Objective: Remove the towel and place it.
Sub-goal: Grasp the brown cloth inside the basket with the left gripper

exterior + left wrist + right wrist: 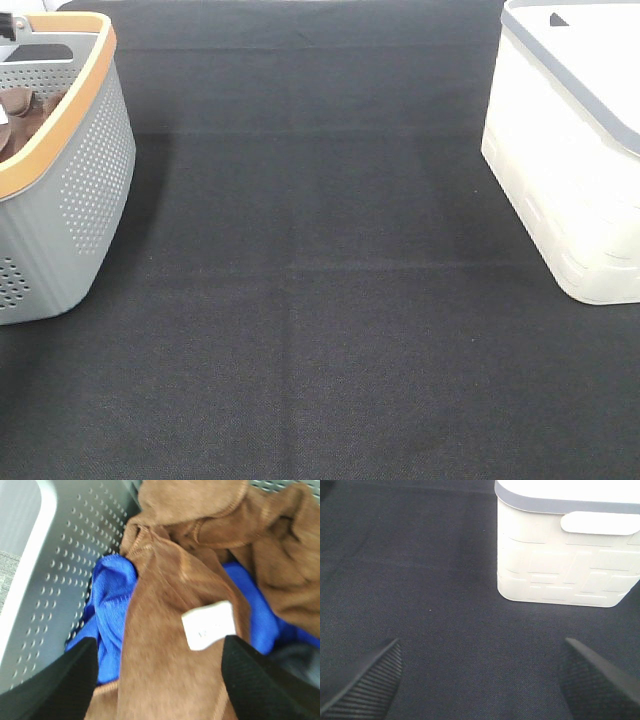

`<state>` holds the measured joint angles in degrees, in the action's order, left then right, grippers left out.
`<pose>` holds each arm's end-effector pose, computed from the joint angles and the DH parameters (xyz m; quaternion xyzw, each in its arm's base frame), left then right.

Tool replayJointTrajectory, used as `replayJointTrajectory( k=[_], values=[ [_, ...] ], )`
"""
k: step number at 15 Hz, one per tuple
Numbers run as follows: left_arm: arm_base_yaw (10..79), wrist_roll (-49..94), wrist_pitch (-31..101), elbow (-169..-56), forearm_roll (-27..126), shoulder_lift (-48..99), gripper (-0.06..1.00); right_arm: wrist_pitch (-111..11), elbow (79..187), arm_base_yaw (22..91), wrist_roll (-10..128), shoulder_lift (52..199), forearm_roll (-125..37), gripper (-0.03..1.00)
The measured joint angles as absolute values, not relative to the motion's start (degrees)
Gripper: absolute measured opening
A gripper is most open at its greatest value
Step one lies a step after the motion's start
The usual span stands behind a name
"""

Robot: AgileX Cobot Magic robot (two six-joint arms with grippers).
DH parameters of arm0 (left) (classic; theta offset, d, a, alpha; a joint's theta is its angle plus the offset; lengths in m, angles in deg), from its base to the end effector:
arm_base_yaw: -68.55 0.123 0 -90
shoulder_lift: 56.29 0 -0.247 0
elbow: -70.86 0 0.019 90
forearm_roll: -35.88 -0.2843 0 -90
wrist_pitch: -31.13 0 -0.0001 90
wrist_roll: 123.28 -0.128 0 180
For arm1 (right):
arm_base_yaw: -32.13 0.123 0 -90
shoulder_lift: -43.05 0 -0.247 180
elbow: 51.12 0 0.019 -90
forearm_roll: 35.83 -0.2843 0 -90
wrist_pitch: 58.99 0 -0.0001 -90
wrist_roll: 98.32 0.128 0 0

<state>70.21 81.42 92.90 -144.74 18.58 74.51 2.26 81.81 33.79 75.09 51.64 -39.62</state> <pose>0.4955 0.0479 0.1904 -0.1788 0.9531 0.1017 0.2221 0.0935 0.0101 0.2781 -0.0629 0.8494 0.0105 0.5238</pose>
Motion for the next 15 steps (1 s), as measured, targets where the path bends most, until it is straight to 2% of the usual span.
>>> replayJointTrajectory(
  k=[4, 11, 14, 15],
  values=[
    [70.3, 82.9, 85.6, -145.3, 19.1, 76.0, 0.67, 2.3, 81.8, 33.8, 75.1, 51.6, -39.6, 0.80],
    [70.3, 84.3, 83.7, -145.4, 20.1, 80.1, 0.67, 2.3, 81.8, 33.8, 75.1, 51.6, -39.8, 0.80],
    [70.3, 85.7, 81.1, -145.4, 20.1, 81.0, 0.53, 2.3, 81.8, 33.8, 75.1, 51.6, -39.8, 0.80],
    [70.3, 85.7, 81.1, -145.4, 20.1, 81.0, 0.53, 2.3, 81.8, 33.8, 75.1, 51.6, -39.8, 0.80]
  ],
)
